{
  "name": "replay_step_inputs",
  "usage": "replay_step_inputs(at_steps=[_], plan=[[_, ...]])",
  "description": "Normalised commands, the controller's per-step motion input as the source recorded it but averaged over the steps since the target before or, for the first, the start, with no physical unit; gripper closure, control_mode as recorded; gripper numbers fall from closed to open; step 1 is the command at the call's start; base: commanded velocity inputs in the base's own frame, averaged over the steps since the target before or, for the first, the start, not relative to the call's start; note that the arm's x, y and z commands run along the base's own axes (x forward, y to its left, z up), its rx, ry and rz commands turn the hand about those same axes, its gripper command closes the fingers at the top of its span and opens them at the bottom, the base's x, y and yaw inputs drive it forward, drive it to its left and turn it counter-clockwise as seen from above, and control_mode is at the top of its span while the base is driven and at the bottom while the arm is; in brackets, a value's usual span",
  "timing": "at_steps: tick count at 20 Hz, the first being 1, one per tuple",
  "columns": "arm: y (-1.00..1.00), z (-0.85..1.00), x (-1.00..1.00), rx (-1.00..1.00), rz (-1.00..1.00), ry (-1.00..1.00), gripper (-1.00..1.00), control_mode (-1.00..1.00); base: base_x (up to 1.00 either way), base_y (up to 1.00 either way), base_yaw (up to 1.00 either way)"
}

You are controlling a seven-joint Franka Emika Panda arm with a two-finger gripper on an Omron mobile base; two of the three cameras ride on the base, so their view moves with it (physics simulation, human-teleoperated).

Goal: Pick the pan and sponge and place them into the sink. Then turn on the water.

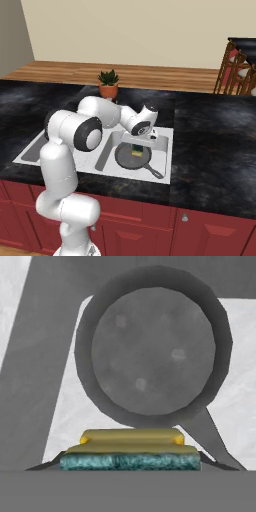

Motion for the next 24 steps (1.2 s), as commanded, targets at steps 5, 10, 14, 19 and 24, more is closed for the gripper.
replay_step_inputs(at_steps=[5,10,14,19,24], plan=[[0.00,-0.24,0.22,0.00,0.00,0.00,1.00,-1.00,0.00,0.00,0.00],[0.00,-0.29,0.12,0.00,0.00,0.00,1.00,-1.00,0.00,0.00,0.00],[0.00,-0.27,0.07,0.00,0.00,0.00,1.00,-1.00,0.00,0.00,0.00],[0.00,-0.27,0.07,0.01,0.00,0.00,1.00,-1.00,0.00,0.00,0.00],[0.00,-0.30,0.05,0.02,0.00,0.00,1.00,-1.00,0.00,0.00,0.00]])
